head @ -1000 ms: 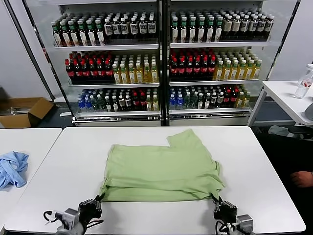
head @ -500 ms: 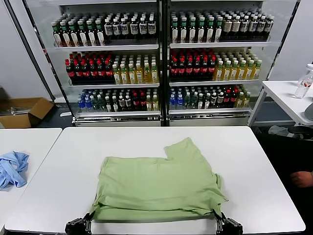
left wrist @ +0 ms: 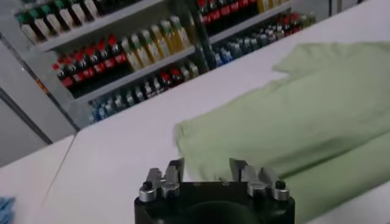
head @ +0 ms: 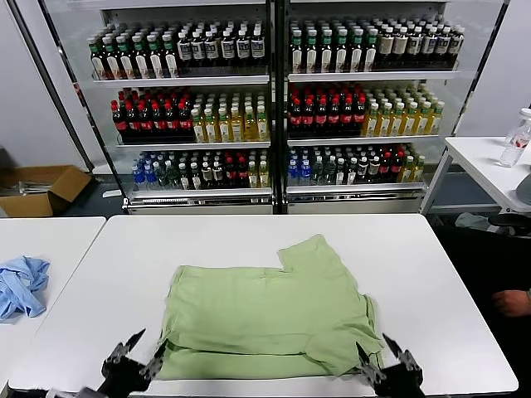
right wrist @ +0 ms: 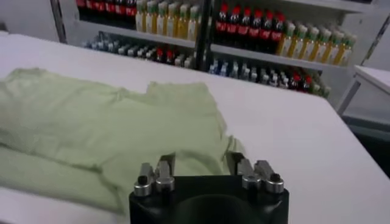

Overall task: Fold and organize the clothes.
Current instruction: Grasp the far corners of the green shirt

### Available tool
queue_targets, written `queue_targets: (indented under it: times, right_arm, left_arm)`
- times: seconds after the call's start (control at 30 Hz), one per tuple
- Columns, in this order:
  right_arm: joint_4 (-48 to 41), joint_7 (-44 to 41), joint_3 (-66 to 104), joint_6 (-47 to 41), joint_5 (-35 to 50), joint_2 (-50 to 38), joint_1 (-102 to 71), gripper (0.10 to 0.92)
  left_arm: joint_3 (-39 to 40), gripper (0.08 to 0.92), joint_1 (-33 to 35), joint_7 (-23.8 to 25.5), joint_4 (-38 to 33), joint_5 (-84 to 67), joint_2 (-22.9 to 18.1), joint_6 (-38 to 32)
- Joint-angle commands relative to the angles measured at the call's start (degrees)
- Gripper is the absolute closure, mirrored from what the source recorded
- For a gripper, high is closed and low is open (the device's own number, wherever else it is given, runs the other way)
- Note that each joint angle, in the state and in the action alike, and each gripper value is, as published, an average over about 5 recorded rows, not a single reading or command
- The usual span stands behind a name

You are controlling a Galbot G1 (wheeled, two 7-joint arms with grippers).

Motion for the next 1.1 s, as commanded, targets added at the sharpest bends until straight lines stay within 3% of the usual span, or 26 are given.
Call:
queue_targets:
  times: [0.03,0.17,0.3,0.7,0.9,1.1]
  right_arm:
    - [-16.7,0.6,-10.4,-4.6,5.6,0.2,32.0,0.232]
    - [-26.5,1.1,-16.4,-4.5,5.6,2.8,43.0,0.205]
    - [-34.5,1.1,-21.1,-4.5,5.6,5.3,51.2,0.203]
    - [-58.7,0.4,-26.3,-3.9,5.4,14.7,64.8,0.202]
    - [-68.8,0.1,-25.2,-1.6,2.8,19.0,68.1,0.203]
    - [-73.3,-1.5,-25.3,0.7,0.4,20.6,68.5,0.202]
  left_arm:
    - [3.7,0.357,-20.5,2.9,12.1,-8.0,2.3,-0.2]
    - [7.2,0.241,-27.7,5.0,19.9,-9.3,2.7,-1.2]
    - [10.4,0.184,-33.3,7.0,25.2,-10.2,3.3,-1.1]
    - [17.6,0.177,-47.0,10.0,42.6,-13.3,3.5,0.5]
    - [18.2,0.177,-48.7,10.9,46.7,-13.7,2.6,0.8]
    - [18.2,0.177,-49.0,11.7,48.9,-13.7,2.7,0.7]
